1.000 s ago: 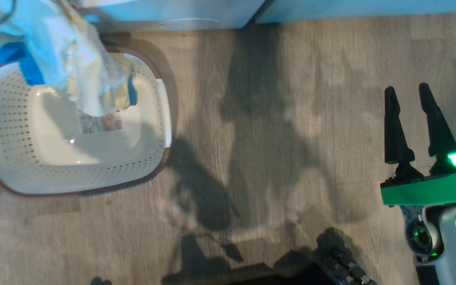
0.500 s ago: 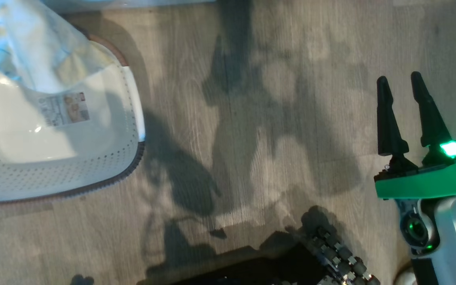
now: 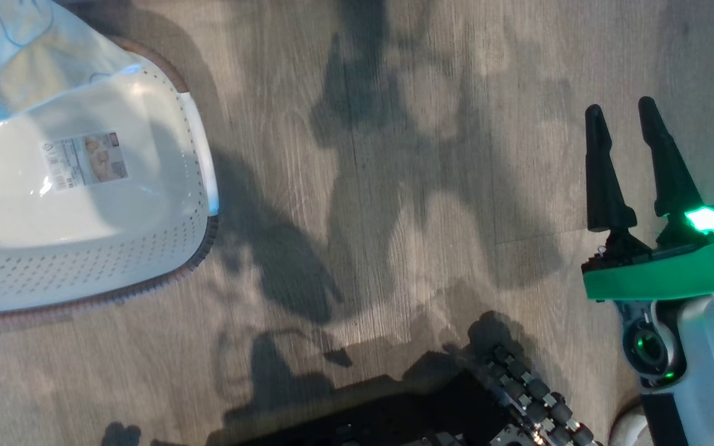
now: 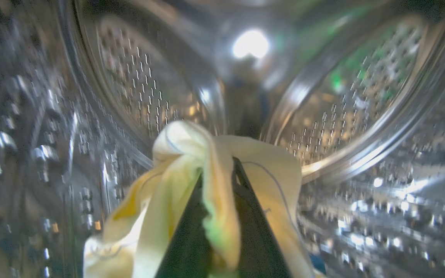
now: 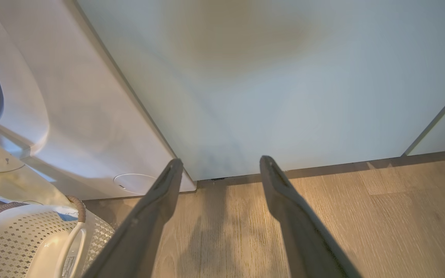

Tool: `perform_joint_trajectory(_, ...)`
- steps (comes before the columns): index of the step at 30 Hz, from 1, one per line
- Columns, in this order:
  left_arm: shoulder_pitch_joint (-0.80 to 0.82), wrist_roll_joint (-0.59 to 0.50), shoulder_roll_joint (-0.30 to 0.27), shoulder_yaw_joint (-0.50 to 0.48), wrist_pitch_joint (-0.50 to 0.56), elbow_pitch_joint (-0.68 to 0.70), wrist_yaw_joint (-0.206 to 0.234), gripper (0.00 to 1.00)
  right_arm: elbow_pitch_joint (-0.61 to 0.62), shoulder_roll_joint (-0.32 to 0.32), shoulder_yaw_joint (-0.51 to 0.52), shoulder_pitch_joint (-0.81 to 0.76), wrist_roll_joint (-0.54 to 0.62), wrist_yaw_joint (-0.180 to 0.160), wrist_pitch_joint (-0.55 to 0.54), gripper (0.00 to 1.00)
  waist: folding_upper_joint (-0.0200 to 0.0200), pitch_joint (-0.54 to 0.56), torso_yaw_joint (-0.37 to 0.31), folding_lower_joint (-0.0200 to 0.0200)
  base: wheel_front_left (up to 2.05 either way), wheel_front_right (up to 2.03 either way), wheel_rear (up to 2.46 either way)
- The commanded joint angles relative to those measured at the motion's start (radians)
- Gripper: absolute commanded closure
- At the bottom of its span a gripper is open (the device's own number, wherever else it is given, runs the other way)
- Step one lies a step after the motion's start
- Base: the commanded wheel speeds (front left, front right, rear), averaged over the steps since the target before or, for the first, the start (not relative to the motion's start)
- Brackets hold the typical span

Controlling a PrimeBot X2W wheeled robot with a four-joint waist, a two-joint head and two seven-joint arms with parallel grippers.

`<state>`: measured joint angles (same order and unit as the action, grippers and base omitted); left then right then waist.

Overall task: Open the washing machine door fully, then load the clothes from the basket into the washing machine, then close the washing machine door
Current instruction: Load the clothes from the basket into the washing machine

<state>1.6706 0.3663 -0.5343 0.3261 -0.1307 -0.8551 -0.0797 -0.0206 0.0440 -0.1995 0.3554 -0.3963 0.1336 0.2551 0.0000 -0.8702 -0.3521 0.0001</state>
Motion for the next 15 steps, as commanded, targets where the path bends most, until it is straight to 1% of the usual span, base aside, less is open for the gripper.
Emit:
perform_joint_trajectory(1, 0.041, 0.010, -0.024, -0.010, 0.024, 0.007, -0.006, 1.00, 0.022, 0.006, -0.015, -0.018, -0.003, -0.003, 0.007, 0.00, 0.0000, 0.000, 0.004, -0.0001, 0.00, 0.00, 0.00)
perform_joint_trajectory(3, 0.046, 0.031, -0.009, -0.016, 0.050, -0.026, -0.009, 1.00, 0.020, 0.006, -0.015, -0.016, -0.001, -0.003, 0.007, 0.00, 0.0000, 0.001, 0.008, -0.0001, 0.00, 0.00, 0.00)
perform_joint_trajectory(4, 0.048, 0.036, -0.003, -0.014, 0.065, -0.040, -0.011, 0.64, 0.019, 0.006, -0.014, -0.015, 0.000, -0.003, 0.007, 0.00, 0.0000, 0.002, 0.010, -0.0001, 0.00, 0.00, 0.00)
perform_joint_trajectory(5, 0.050, 0.040, 0.002, -0.011, 0.076, -0.051, -0.013, 0.25, 0.018, 0.006, -0.013, -0.014, 0.001, -0.003, 0.007, 0.00, 0.0000, 0.003, 0.012, -0.0001, 0.00, 0.00, 0.00)
perform_joint_trajectory(6, 0.052, 0.045, 0.007, -0.011, 0.084, -0.061, -0.014, 0.00, 0.016, 0.006, -0.013, -0.013, 0.003, -0.003, 0.007, 0.00, 0.0000, 0.004, 0.014, -0.0001, 0.00, 0.00, 0.00)
perform_joint_trajectory(11, 0.047, 0.073, 0.030, -0.018, 0.101, -0.101, -0.011, 0.00, 0.009, 0.006, -0.005, -0.014, 0.011, -0.003, 0.007, 0.00, 0.0000, 0.020, 0.030, -0.0001, 0.00, 0.00, 0.00)
perform_joint_trajectory(15, 0.023, 0.084, 0.046, -0.018, 0.095, -0.109, -0.005, 0.00, 0.009, 0.006, 0.002, -0.018, 0.019, -0.003, 0.007, 0.00, 0.0000, 0.034, 0.044, -0.0001, 0.00, 0.00, 0.00)
